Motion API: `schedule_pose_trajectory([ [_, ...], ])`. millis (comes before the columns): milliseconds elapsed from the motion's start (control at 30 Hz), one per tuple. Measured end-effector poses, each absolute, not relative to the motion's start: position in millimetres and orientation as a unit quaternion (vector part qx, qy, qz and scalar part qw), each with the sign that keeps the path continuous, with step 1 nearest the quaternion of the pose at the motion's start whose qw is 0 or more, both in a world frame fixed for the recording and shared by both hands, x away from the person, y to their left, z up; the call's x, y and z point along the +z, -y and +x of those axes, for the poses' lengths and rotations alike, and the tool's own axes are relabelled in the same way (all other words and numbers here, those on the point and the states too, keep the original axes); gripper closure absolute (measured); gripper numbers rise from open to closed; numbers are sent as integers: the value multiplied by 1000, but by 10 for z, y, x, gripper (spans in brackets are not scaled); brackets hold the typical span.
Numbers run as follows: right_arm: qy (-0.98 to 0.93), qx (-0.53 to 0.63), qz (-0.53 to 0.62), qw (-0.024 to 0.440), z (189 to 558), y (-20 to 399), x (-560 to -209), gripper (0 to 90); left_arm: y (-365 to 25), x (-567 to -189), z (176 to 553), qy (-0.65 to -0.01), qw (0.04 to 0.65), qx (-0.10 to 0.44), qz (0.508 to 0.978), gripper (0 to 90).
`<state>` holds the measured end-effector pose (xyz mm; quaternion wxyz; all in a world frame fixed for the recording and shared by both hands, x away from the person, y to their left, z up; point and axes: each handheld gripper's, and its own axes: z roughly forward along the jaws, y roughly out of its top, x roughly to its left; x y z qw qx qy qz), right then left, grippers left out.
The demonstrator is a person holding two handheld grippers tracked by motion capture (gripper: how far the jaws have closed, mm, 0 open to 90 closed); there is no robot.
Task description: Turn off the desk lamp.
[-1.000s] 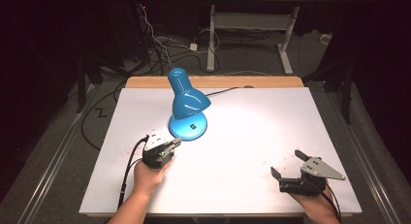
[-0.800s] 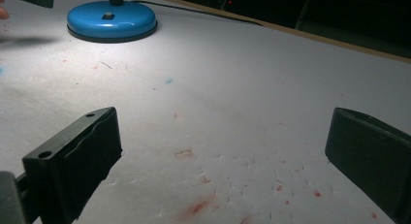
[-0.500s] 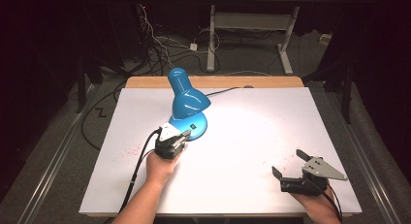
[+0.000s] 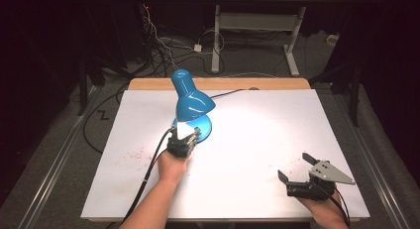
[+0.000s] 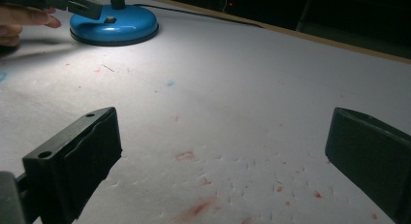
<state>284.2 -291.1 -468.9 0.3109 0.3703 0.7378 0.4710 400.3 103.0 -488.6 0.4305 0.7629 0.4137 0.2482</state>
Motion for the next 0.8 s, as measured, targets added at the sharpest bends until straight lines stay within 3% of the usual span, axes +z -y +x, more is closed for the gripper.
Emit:
schedule_pose_trajectory([
  [800, -738, 475, 369, 307, 2835, 2902, -4688, 3, -959, -4889, 4135, -424, 390, 276, 769, 879],
])
